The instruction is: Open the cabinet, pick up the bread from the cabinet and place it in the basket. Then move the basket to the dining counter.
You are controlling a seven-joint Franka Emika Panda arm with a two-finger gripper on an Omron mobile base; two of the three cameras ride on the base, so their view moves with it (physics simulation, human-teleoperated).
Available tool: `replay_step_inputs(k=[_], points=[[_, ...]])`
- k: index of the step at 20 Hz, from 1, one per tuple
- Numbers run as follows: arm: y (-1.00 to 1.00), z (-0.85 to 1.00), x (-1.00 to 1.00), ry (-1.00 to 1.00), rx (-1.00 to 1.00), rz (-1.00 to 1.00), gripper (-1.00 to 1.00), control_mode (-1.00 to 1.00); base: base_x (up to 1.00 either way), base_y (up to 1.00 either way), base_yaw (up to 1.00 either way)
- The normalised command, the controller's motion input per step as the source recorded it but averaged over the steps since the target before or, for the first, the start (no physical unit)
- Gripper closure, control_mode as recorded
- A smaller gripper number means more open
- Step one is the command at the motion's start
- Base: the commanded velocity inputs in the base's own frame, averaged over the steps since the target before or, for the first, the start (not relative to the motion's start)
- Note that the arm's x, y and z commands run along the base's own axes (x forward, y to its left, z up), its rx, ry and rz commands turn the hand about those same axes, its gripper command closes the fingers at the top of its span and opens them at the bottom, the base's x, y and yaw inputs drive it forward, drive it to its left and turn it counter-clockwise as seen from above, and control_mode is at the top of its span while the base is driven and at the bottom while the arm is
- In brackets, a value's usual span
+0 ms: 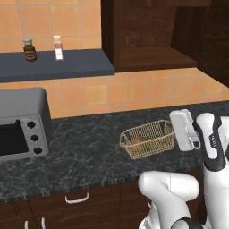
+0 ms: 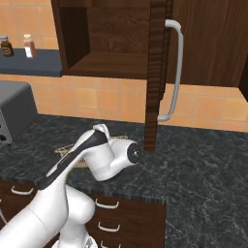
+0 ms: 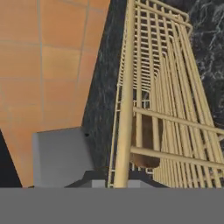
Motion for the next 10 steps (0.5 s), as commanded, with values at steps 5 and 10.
replay_step_inputs(k=[5, 10], points=[[0.12, 0.48, -0.23, -0.3, 0.42, 0.0, 1.0, -1.0, 0.0, 0.0, 0.0], [0.18, 0.51, -0.25, -0.37, 0.37, 0.01, 1.0, -1.0, 0.0, 0.0, 0.0]])
